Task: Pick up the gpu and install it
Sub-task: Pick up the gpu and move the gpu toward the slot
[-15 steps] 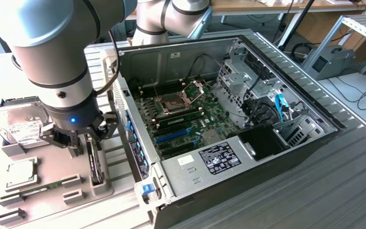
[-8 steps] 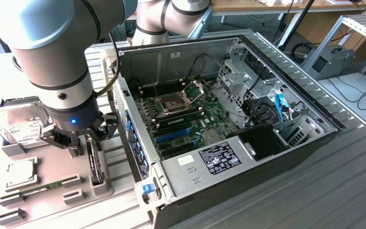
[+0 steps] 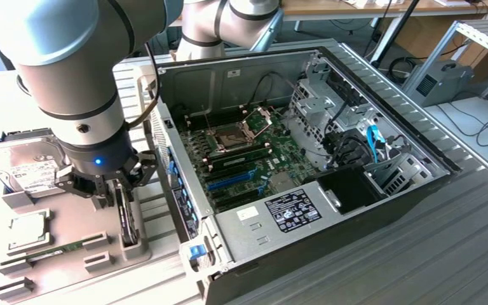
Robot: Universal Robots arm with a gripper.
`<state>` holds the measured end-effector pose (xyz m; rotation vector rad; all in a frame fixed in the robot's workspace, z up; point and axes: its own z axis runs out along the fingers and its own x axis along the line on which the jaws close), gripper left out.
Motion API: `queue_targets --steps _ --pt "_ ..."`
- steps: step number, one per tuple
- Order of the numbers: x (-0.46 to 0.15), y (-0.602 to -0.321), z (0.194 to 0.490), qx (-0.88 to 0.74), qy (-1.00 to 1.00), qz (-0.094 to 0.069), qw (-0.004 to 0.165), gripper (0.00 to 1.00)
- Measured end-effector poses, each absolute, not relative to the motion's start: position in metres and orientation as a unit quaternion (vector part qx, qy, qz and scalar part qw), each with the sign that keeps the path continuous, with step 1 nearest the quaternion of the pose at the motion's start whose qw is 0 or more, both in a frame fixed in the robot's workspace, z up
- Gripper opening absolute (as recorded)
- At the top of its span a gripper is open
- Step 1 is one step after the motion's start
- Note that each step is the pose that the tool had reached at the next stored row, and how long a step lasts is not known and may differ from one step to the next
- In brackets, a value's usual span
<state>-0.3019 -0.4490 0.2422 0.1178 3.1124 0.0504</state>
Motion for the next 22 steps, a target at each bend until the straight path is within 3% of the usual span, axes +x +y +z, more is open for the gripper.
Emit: queue_targets --steps 2,3,22 --pt "-0.3019 -0.449 0.2422 0.038 0.999 0.016 0.013 0.28" --pt "-0.3019 -0.449 0.2422 0.038 0.999 0.016 0.013 0.26" --pt "-0.3019 -0.449 0.2458 0.038 0.999 0.016 0.013 0.26"
